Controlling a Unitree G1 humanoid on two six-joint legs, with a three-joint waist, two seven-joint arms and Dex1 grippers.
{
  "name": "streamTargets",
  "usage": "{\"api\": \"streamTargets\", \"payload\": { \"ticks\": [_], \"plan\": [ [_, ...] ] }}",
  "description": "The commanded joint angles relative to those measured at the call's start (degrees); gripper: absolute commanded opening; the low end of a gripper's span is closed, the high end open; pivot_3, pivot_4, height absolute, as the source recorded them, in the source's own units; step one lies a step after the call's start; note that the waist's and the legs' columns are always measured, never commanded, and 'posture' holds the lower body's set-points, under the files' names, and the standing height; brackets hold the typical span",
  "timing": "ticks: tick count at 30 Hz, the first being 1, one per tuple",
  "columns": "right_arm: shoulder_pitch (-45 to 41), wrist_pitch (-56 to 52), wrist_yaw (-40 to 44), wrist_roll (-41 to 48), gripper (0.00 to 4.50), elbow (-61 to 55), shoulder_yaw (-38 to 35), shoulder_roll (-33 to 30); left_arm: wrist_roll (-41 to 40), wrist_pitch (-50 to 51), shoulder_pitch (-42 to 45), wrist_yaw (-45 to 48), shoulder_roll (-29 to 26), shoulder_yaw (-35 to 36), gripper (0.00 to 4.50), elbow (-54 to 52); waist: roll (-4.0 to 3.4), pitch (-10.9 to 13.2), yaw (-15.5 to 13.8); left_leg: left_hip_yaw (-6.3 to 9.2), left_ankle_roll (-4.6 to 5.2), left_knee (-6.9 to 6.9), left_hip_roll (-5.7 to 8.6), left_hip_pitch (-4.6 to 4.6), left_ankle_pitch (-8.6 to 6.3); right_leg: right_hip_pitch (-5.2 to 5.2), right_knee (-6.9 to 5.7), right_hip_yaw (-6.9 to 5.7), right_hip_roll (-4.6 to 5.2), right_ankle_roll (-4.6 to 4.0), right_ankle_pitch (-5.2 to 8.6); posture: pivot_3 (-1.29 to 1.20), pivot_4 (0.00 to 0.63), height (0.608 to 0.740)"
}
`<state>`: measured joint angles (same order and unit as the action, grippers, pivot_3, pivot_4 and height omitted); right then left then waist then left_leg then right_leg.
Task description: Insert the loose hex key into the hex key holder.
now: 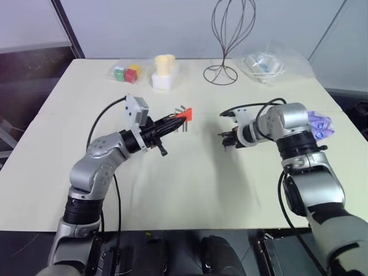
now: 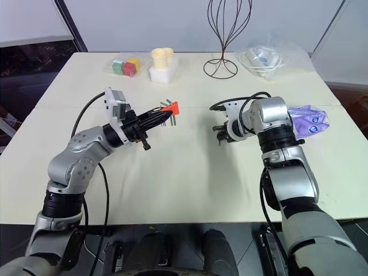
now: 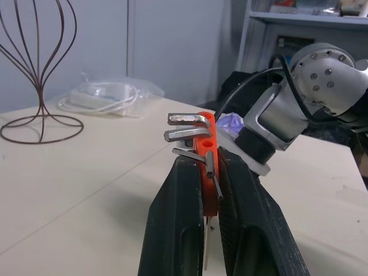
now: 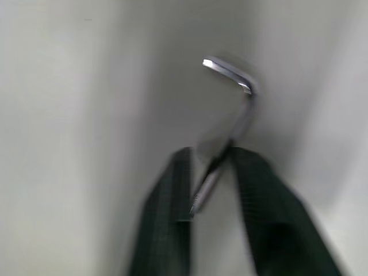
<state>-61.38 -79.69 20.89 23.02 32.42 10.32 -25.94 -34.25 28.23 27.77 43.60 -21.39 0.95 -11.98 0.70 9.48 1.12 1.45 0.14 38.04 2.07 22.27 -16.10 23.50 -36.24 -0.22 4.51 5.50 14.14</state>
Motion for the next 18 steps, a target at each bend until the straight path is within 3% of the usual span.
{"api": "streamTargets", "payload": {
  "ticks": [1,4,5,15,18],
  "plan": [
    [0.7,-0.3,1.2,-2.4,2.73,1.8,1.6,0.7,0.0,-1.2,0.0,-0.2,0.0,0.6,0.0,-2.0,0.0,0.0,-0.1,0.0,0.0,0.0,0.0,0.0,0.0,-0.01,0.0,0.0,0.01,0.0,0.0,0.0,0.15,0.74],
    [0.2,0.0,1.3,-3.5,4.21,2.9,0.9,1.4,0.0,-1.3,-0.2,-0.3,0.0,0.6,0.0,-2.0,0.01,0.0,-0.1,0.01,0.0,0.0,0.01,0.0,0.0,-0.02,0.03,0.0,0.05,0.0,0.0,0.0,0.15,0.74],
    [0.2,0.6,1.4,-4.1,4.47,3.5,1.0,1.6,0.0,-1.3,-0.2,-0.4,0.1,0.5,0.0,-2.0,0.01,0.0,-0.1,0.03,-0.01,0.0,0.01,0.0,0.0,-0.02,0.03,0.0,0.06,0.0,0.0,0.0,0.15,0.74],
    [0.6,7.5,3.2,-10.1,4.47,8.5,2.9,2.9,0.1,-1.2,-0.5,-0.6,-0.1,0.6,0.0,-2.3,0.11,-0.1,-0.3,0.07,-0.02,0.0,0.04,0.0,-0.01,-0.05,0.11,-0.01,0.16,-0.05,0.0,0.0,0.15,0.74],
    [1.2,7.2,4.1,-10.9,3.58,8.1,3.4,3.3,0.2,-1.3,-0.6,-0.8,-0.2,0.7,0.0,-2.4,0.11,-0.1,-0.3,0.07,-0.03,0.0,0.04,0.0,-0.02,-0.06,0.12,-0.01,0.19,-0.06,0.0,0.0,0.15,0.74]
  ]
}}
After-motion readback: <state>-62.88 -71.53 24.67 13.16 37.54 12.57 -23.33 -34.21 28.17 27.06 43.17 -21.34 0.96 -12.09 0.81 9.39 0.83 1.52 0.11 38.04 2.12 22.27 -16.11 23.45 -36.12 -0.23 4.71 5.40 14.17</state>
